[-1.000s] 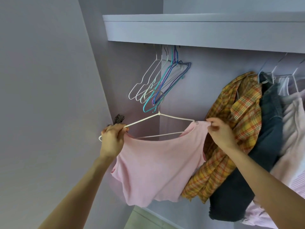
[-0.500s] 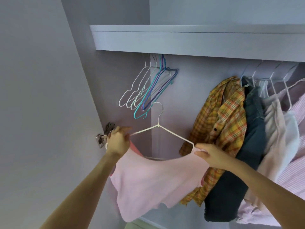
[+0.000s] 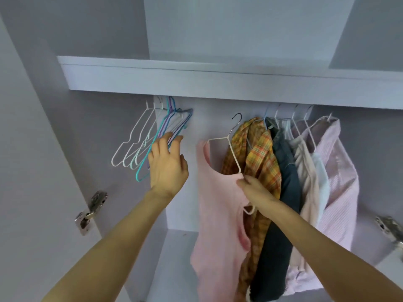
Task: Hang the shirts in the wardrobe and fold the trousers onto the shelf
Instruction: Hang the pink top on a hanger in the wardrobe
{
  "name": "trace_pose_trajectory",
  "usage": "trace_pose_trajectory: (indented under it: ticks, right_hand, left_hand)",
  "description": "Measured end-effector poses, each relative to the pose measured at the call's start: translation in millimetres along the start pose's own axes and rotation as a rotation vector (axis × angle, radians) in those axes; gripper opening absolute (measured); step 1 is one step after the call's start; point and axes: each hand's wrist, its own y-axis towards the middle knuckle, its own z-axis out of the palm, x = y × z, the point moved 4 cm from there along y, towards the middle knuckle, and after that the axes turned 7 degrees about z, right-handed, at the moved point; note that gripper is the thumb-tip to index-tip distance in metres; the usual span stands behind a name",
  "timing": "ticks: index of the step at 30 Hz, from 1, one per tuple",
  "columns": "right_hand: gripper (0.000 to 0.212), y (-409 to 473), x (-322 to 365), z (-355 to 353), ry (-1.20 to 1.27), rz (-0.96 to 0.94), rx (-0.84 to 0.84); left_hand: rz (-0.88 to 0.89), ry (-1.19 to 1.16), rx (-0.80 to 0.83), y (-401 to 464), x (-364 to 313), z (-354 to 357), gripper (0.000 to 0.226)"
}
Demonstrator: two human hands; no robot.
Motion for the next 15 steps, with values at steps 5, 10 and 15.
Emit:
trace_pose_trajectory:
  ticks: [5,10,15]
  right_hand:
    - [0.028,5,24,-17,-0.220,-0.199,-0.308]
    - [0.033,18,37,-31,-0.390,-0.267,-0.551]
    - [0.033,42,53,-28,-0.434,-0.191,-0.491]
  left_hand:
    - [0.251,0.108,-0.219,39,-43,-10,0.068]
    - [0.306,0.221,-0.234,60,-66,2,0.087]
    - [0.277,0.299,-0.250,61,-62,11,0.096]
